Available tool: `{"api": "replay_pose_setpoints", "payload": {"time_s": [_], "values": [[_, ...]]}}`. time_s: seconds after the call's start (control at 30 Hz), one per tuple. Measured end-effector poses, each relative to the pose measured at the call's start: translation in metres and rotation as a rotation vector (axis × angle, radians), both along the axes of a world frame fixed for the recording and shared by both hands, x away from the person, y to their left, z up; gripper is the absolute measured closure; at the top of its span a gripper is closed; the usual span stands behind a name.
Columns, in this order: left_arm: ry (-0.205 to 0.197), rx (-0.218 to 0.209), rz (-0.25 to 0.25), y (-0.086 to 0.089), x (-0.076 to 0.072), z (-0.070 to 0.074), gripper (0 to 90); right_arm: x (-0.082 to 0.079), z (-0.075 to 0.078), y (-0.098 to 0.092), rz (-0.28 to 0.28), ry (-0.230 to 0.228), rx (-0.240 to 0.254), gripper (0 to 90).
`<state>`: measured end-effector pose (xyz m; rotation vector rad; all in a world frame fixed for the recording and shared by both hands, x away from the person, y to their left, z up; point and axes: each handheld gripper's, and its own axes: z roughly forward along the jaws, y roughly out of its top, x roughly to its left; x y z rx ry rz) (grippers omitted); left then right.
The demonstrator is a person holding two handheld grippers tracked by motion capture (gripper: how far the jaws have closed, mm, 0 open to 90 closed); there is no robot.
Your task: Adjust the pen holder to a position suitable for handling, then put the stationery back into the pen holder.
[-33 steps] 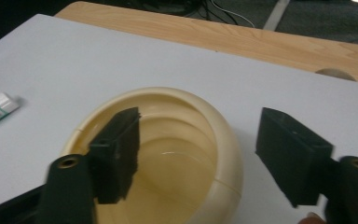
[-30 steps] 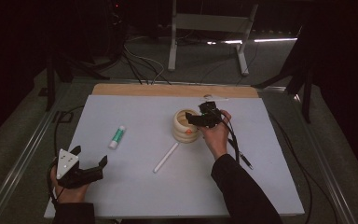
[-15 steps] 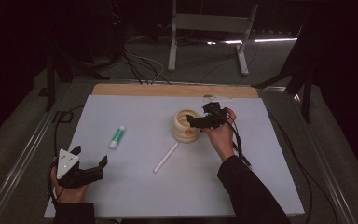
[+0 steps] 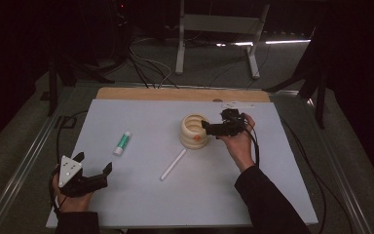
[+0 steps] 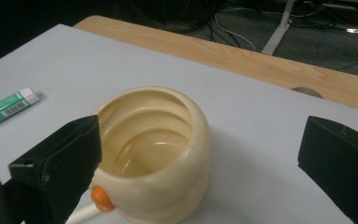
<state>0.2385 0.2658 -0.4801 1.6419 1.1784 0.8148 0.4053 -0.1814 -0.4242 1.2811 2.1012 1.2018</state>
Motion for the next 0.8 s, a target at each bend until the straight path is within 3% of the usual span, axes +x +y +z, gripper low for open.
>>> {"api": "replay_pose_setpoints", "payload": {"time_s": [0.13,0.3,0.8], "values": [[-0.002,0.003,0.001,0.001,0.000,0.003,0.4,-0.005,0.001,-0.012,-0.012,-0.008,0.030,0.0],[0.005,-0.002,0.007,0.001,0.000,0.002,0.4,-0.011,0.001,-0.024,-0.024,-0.015,0.029,0.0],[0.001,-0.009,0.010,0.001,-0.001,0.001,0.2,-0.030,0.001,-0.052,-0.046,-0.063,-0.035,0.0]]}}
